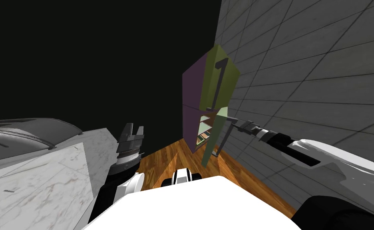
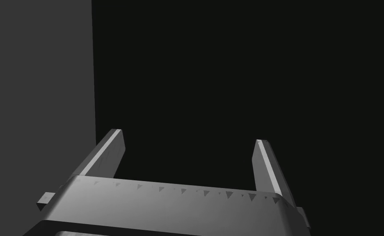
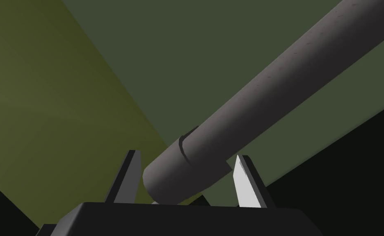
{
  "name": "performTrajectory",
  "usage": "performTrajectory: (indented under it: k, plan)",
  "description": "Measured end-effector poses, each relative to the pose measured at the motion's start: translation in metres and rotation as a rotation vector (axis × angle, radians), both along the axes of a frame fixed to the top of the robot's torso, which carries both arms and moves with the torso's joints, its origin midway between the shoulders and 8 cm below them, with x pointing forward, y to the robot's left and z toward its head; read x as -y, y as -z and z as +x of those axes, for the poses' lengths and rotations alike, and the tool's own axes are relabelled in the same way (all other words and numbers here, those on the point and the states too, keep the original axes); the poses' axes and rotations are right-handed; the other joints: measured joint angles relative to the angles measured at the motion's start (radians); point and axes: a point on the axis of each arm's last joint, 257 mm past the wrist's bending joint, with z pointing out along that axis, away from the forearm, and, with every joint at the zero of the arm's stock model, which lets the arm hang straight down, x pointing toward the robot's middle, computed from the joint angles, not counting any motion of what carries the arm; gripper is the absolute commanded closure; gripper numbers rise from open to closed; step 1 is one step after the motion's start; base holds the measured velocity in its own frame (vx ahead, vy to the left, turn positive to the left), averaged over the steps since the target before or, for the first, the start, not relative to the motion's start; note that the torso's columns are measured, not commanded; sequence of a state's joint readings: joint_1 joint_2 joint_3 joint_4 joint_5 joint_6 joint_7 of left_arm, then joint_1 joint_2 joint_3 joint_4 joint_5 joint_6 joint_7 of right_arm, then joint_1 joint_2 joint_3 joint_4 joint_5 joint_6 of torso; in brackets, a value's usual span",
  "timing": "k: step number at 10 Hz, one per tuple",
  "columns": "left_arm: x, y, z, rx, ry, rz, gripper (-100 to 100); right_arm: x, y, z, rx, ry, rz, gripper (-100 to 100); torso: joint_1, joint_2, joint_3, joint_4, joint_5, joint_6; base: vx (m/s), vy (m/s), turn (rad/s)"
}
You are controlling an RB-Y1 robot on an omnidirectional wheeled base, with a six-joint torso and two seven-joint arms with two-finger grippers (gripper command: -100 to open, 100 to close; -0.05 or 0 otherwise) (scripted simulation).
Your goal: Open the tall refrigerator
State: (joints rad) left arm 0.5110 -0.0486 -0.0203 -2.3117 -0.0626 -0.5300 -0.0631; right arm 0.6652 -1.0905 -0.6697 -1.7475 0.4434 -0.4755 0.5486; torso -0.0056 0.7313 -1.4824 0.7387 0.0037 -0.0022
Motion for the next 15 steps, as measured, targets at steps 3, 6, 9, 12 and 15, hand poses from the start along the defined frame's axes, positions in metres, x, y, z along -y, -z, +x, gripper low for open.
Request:
performTrajectory:
  k: [3, 6, 9, 12, 15]
  plan:
    - [0.000, 0.000, 0.000, 0.000, 0.000, 0.000, 0, -0.040, -0.002, 0.000, 0.010, -0.127, -0.003, 100, 0.003, 0.003, 0.003, -0.001, -0.001, 0.001, -0.033, -0.211, -0.150]
    - [0.000, 0.000, 0.000, 0.000, 0.000, 0.000, 0, -0.057, -0.003, -0.003, 0.010, -0.184, -0.002, 100, 0.007, 0.002, 0.003, -0.002, -0.001, -0.001, -0.032, -0.180, 0.025]
    - [0.000, 0.000, 0.000, 0.000, 0.000, 0.000, 0, -0.084, 0.002, -0.008, -0.001, -0.265, -0.001, 100, -0.001, -0.001, 0.000, -0.001, -0.002, -0.001, -0.076, -0.322, 0.049]
    - [0.000, 0.000, 0.000, 0.000, 0.000, 0.000, 0, -0.116, 0.003, -0.014, -0.001, -0.358, -0.002, 100, 0.005, -0.007, -0.004, -0.004, -0.001, -0.004, -0.063, -0.335, 0.059]
    - [0.000, 0.000, 0.000, 0.000, 0.000, 0.000, 0, -0.136, 0.001, -0.021, -0.001, -0.421, -0.001, 100, 0.006, -0.004, -0.002, -0.003, -0.001, -0.004, -0.075, -0.323, 0.083]
